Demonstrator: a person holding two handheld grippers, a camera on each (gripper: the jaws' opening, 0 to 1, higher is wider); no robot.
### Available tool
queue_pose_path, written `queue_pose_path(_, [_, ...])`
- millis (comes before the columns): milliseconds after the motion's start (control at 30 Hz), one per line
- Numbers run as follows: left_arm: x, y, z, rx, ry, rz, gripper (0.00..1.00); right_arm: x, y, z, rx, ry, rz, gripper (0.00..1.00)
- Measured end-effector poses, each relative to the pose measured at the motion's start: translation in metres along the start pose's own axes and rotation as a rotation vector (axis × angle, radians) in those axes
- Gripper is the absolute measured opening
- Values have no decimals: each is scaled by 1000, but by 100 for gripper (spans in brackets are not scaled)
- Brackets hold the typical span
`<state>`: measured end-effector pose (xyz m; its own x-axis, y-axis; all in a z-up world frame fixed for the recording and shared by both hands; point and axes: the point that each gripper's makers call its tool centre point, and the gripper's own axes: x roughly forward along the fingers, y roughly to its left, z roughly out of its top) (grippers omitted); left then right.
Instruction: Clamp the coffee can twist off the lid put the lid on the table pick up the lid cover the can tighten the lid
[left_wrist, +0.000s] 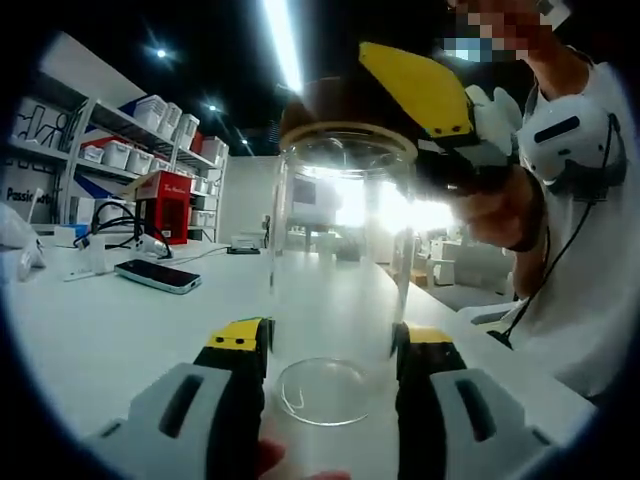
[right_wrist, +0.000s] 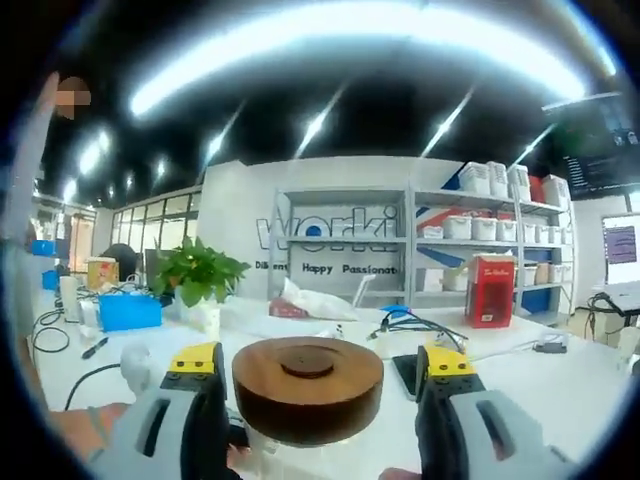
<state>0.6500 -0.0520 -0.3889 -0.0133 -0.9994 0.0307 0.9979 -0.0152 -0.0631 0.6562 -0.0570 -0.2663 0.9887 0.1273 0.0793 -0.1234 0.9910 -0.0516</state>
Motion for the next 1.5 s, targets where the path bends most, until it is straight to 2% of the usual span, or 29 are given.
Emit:
queue_pose_path(867, [0,0,0,-2,0,-1,41,7,7,-2,13,-3,2,56])
queue_pose_path(1167, [0,-1,0,0,-1,-1,41,6,7,-2,16,-12,-3,56])
queue_pose_path(1500, [0,0,0,1,0,1,41,5,8,-2,17,-24,25,56])
